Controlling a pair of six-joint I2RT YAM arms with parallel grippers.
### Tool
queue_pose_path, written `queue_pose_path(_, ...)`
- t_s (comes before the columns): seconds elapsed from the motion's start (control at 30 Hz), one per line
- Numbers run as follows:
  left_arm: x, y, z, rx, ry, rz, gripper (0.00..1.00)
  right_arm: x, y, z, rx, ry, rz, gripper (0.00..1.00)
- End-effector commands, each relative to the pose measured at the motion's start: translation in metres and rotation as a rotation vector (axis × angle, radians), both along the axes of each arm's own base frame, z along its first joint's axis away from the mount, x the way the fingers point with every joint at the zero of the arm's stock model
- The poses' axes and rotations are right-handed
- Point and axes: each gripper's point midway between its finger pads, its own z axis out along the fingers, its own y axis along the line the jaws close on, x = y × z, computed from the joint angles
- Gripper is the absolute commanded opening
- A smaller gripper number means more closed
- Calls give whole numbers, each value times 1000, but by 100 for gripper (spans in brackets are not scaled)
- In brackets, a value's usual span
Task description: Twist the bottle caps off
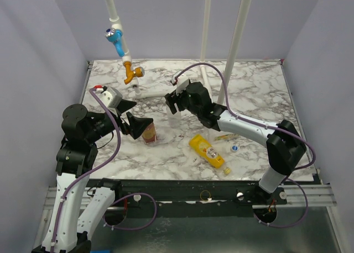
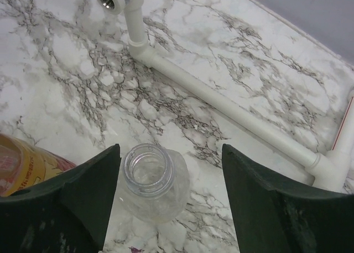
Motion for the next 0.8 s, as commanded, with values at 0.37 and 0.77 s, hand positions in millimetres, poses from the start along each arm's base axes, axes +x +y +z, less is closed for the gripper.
queue_pose_path(0.37, -4, -4, 14, -1, -48, -33, 99, -40, -21, 51, 119, 38, 28, 100)
queue_pose_path(0.77, -10, -7, 19, -11, -51, -69, 99, -139, -121, -40, 79, 433, -162, 100)
